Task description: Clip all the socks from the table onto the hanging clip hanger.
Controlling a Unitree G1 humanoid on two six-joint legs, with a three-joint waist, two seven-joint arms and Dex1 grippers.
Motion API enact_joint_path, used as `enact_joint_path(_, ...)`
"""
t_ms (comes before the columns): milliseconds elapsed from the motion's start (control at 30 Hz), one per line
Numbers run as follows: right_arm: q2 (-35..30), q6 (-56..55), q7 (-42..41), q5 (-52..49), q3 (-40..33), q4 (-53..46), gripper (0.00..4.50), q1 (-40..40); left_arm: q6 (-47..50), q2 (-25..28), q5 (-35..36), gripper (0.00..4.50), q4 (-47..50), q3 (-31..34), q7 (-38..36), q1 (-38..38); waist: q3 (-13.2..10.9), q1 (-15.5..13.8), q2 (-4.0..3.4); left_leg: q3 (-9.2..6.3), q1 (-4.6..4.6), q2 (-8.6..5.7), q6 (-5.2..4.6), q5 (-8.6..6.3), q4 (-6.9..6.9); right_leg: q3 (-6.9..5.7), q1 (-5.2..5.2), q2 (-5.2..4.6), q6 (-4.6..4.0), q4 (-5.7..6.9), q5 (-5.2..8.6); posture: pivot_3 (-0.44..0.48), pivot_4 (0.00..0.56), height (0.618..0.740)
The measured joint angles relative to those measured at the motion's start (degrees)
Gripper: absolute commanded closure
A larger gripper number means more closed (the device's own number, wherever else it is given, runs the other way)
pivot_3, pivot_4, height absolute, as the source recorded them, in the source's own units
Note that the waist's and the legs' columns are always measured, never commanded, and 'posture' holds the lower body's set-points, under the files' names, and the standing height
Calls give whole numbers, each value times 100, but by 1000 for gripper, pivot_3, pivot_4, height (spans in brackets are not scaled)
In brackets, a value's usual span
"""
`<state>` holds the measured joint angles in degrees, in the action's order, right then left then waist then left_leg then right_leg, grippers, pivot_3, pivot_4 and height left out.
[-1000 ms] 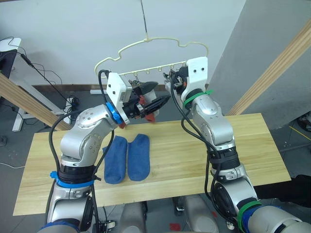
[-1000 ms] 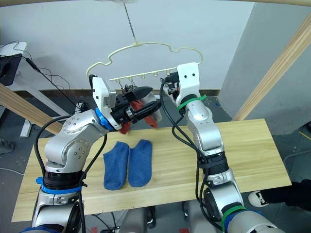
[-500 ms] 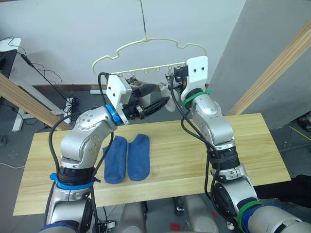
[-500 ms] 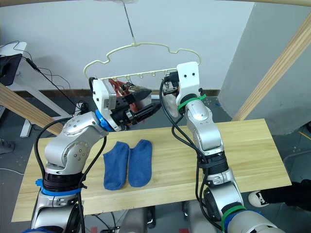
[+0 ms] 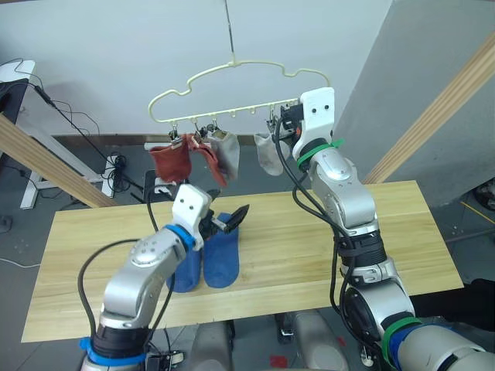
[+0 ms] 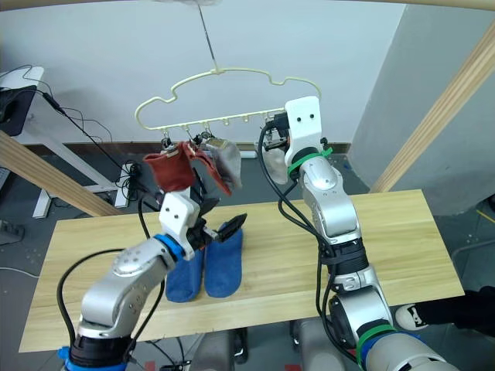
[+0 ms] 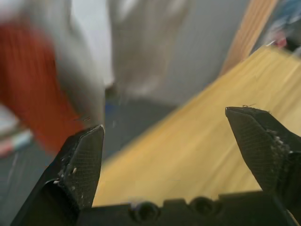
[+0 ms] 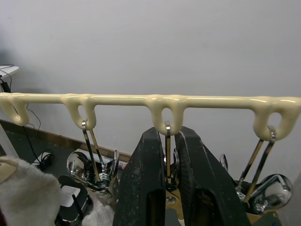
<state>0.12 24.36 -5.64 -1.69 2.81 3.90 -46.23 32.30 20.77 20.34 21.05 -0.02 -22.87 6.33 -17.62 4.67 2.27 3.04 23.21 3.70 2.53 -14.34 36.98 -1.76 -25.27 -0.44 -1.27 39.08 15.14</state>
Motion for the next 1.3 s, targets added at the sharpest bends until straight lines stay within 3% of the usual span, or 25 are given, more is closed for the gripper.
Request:
enact_joint_path(167, -56, 63, -141, -35, 17, -3, 4440, 6, 97, -359, -552, 0, -585, -210, 667, -361, 0, 0, 0, 1, -3, -1, -3, -1, 0, 0, 1, 0, 2, 2, -1, -131, 316, 740)
enact_joint_path(533, -79, 274, -225, -172, 50, -83, 4440, 52, -301, -526, -1126, 0, -1863, -523, 704, 42, 0, 3, 0, 7, -15, 0, -4, -1, -2, 2, 10, 0, 3, 3, -1, -151, 323, 740)
enact_joint_path(867, -44, 488, -219, -249, 41, -211, 4440, 101, -569, -475, -1406, 2387, -2191, -501, 624, 126, 2, 8, -3, 18, -22, 0, -4, -1, -3, 13, 15, 0, 6, 1, -2, -162, 317, 740)
enact_joint_path(1100, -16, 530, -187, -300, 21, -268, 4440, 132, -784, -476, -1445, 4380, -2311, -469, 511, 129, 2, 8, -2, 26, -25, -1, -6, -3, -3, 22, 14, 0, 10, -1, -4, -165, 314, 740)
enact_joint_path(1300, -13, 531, -180, -365, 19, -325, 4440, 182, -1247, -441, -1490, 4500, -2399, -516, 235, 63, 2, 9, -2, 32, -22, -1, -7, -4, -4, 27, 11, 0, 11, -4, -5, -165, 313, 740)
